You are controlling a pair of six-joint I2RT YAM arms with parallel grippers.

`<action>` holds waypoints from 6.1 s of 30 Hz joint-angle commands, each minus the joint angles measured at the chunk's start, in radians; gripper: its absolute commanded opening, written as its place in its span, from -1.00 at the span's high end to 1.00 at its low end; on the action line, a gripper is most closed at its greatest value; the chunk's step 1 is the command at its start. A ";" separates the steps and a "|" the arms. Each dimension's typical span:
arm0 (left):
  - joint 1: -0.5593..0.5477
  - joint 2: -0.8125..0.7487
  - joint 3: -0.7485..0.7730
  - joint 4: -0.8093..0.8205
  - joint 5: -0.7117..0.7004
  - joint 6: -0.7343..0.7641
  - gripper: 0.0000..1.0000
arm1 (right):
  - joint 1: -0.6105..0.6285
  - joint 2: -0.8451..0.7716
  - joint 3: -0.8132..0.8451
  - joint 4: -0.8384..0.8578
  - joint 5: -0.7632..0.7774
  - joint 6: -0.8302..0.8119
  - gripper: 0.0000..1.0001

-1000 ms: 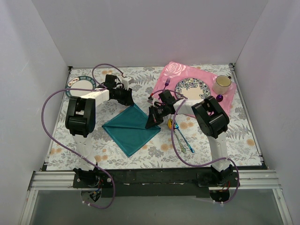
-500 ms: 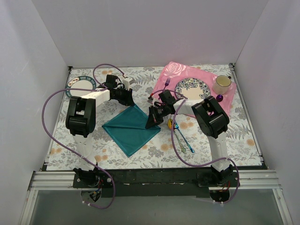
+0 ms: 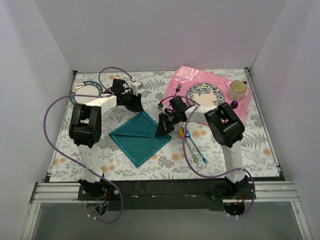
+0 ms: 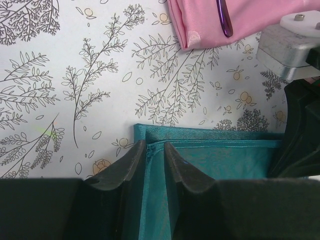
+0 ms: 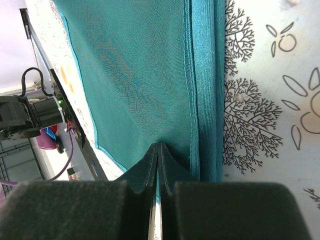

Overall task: Fold the napkin into a case and place the utensils inside
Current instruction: Fold the square-folded napkin at the center of the board.

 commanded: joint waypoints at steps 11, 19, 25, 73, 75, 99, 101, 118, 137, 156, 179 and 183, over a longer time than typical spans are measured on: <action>-0.002 -0.038 -0.012 -0.002 -0.014 0.031 0.53 | 0.003 0.016 -0.014 -0.018 0.049 -0.022 0.89; -0.002 -0.032 -0.011 -0.011 0.001 0.040 0.63 | 0.003 0.022 -0.013 -0.016 0.049 -0.020 0.89; -0.004 -0.016 0.000 -0.017 0.007 0.038 0.61 | 0.004 0.019 -0.013 -0.019 0.049 -0.023 0.89; -0.030 -0.084 -0.026 -0.039 -0.030 0.156 0.54 | 0.003 0.023 -0.005 -0.022 0.046 -0.023 0.90; -0.032 -0.076 -0.021 -0.039 -0.037 0.153 0.51 | 0.003 0.023 -0.006 -0.021 0.045 -0.025 0.90; -0.044 0.028 0.134 -0.210 -0.038 0.379 0.41 | 0.003 0.026 -0.008 -0.019 0.043 -0.022 0.90; -0.045 0.027 0.128 -0.212 -0.036 0.380 0.43 | 0.004 0.025 -0.008 -0.019 0.043 -0.022 0.90; -0.048 -0.030 0.080 -0.188 0.004 0.386 0.96 | 0.003 0.029 -0.006 -0.016 0.042 -0.017 0.90; -0.055 0.007 0.094 -0.161 -0.041 0.348 0.78 | 0.003 0.023 -0.002 -0.016 0.039 -0.019 0.90; -0.055 -0.030 0.083 -0.123 -0.016 0.325 1.00 | 0.003 -0.026 0.007 0.045 -0.010 -0.003 0.81; -0.055 -0.016 0.035 -0.049 -0.051 0.310 1.00 | 0.016 -0.041 -0.039 0.203 -0.098 0.118 0.60; -0.055 -0.015 0.026 -0.037 -0.059 0.308 1.00 | 0.016 -0.008 -0.063 0.199 -0.084 0.106 0.63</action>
